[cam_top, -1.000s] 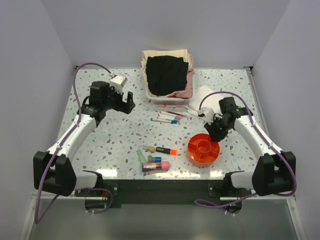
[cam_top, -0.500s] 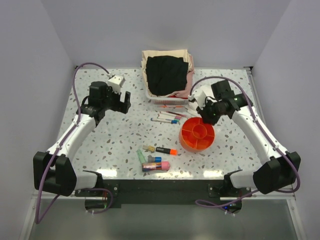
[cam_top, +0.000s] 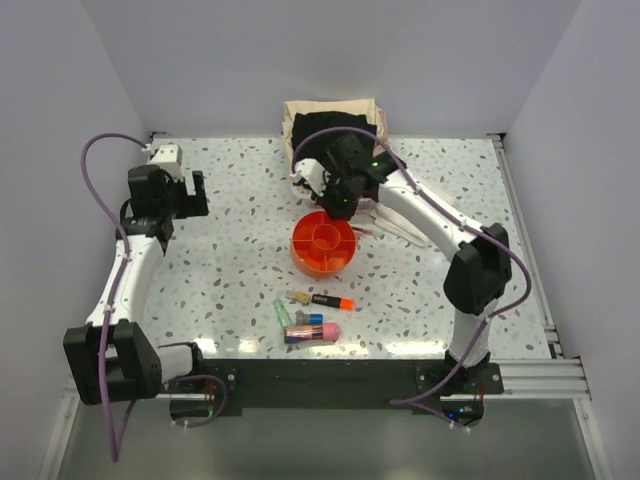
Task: Sort the stationery into containers
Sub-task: Place the storage box at the center of the board.
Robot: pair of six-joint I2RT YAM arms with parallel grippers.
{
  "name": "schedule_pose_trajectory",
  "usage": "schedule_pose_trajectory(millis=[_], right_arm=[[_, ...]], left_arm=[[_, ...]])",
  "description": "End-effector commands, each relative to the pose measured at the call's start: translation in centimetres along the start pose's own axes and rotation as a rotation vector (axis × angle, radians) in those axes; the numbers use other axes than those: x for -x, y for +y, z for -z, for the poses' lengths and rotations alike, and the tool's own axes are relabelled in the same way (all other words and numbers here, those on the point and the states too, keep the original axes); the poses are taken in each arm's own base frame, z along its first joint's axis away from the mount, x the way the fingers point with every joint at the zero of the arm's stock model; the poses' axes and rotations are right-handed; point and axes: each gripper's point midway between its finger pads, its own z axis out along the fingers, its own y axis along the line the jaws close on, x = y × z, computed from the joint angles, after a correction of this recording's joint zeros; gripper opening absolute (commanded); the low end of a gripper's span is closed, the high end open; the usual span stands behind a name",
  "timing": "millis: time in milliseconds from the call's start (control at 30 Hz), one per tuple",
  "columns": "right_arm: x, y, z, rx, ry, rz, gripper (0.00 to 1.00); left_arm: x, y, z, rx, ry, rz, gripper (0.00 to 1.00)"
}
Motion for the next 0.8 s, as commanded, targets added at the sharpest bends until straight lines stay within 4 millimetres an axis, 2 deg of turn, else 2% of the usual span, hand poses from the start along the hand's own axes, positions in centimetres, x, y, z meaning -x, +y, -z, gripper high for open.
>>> schedule_pose_trajectory(millis=[0,67,167,200,267,367,533,767], right_arm=[[5.7,0.3,-1.5,0.006,-0.111,0.036,0.0],[7.1,0.3,-3.0,0.019,-0.124,0.03,0.0],[9.2,0.6,-3.9,0.015,-0.157,0.043,0.0],[9.3,0.8,-4.9,0.02,-0.15,0.044,0.0],[10.4,1.4,-5.3,0.026,-0.167,0.056,0.0],[10.6,2.0,-6.8,0.024,-0.153,0.077,0.0],[9.8,2.1,-9.2,0.026,-0.11,0.07,0.0],[10.1,1.8,-10.7,-0.008,-0.106,0.061,0.0]], left_arm=[[0.9,1.8,1.9,0.064,-0.052,0.02,1.0],[0.6,2.0,2.4,0.068,-0.049,0.016,1.0],[0.2,2.1,2.8,0.071,-0.051,0.016,1.0],[0.1,2.1,2.9,0.069,-0.049,0.016,1.0],[0.0,2.0,3.0,0.068,-0.049,0.018,1.0],[-0.4,2.0,2.9,0.066,-0.042,0.026,1.0],[0.0,1.7,2.8,0.053,-0.047,0.036,1.0],[-0.2,1.3,2.7,0.032,-0.035,0.033,1.0]])
